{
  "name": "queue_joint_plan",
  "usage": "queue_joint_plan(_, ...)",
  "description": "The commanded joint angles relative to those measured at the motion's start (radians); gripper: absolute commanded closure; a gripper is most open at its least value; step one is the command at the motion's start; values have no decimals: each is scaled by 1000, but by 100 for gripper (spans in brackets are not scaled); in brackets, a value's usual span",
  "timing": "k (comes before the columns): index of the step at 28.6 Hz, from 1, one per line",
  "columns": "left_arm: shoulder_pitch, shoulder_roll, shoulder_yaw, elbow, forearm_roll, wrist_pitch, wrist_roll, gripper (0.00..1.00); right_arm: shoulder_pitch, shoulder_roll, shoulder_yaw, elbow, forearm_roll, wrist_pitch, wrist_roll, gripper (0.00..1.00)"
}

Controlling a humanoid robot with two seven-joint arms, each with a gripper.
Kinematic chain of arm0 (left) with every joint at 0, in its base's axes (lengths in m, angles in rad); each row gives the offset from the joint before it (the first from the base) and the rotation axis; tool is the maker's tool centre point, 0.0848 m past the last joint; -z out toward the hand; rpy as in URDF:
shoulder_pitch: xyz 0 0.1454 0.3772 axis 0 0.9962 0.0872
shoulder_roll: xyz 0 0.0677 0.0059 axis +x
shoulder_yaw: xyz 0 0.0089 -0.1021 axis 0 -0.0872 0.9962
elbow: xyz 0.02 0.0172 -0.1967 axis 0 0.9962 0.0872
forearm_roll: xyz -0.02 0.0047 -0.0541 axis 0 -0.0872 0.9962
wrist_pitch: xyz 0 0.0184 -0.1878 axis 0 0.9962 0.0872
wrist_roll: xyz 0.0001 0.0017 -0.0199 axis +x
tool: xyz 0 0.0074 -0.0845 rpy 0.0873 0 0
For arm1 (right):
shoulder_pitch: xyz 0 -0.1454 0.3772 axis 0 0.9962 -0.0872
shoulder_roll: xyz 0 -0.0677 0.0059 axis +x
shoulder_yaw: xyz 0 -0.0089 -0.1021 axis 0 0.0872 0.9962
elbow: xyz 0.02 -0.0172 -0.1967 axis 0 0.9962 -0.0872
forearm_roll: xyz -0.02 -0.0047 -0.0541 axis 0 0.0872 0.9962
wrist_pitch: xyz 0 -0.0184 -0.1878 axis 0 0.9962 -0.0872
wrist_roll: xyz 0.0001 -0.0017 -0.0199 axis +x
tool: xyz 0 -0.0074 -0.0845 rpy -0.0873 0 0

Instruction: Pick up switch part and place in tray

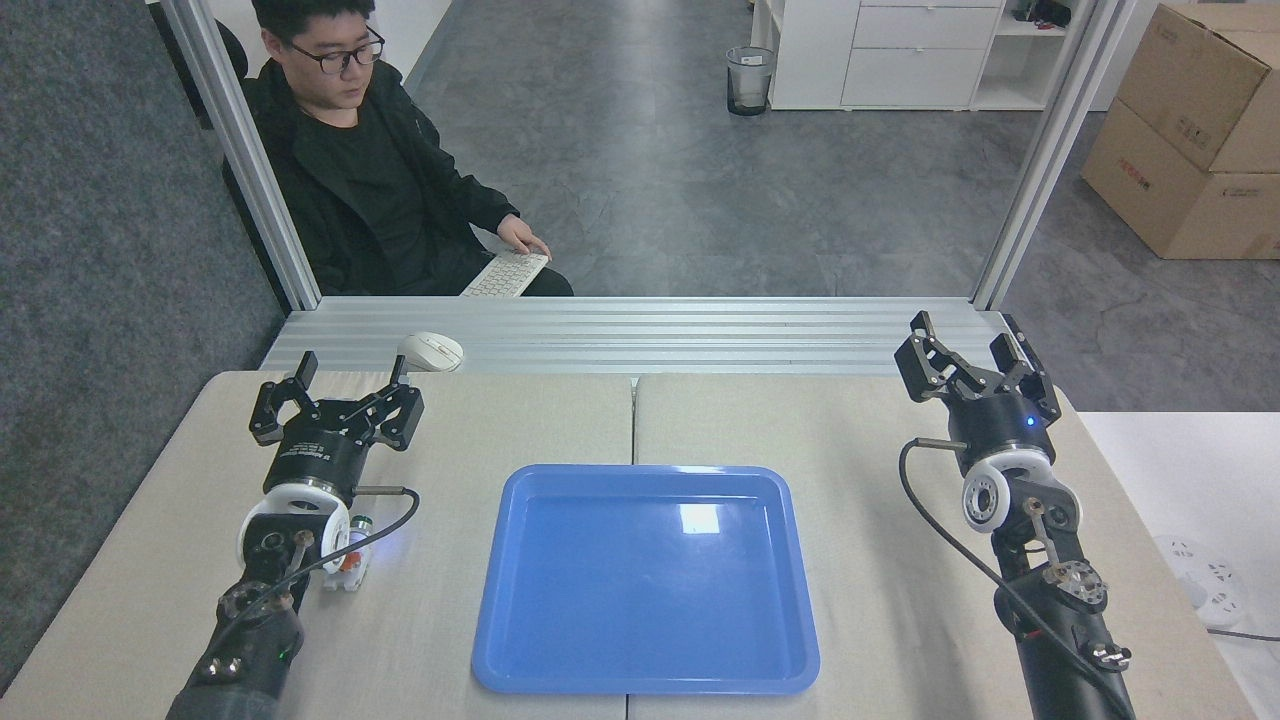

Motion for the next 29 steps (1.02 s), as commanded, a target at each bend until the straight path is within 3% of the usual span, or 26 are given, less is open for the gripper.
queue_joint_plan(1, 1, 2, -9, -2, 0, 2, 0, 0, 0, -6, 1, -1, -20, -4, -3, 0)
queue_joint_plan(14, 4, 2, -8, -2, 0, 4, 0, 0, 6, -6, 1, -6, -6, -30, -12, 0)
queue_joint_plan(29, 4, 2, -8, -2, 0, 4, 1, 0, -9, -44, 4, -12, -11, -58, -9, 0)
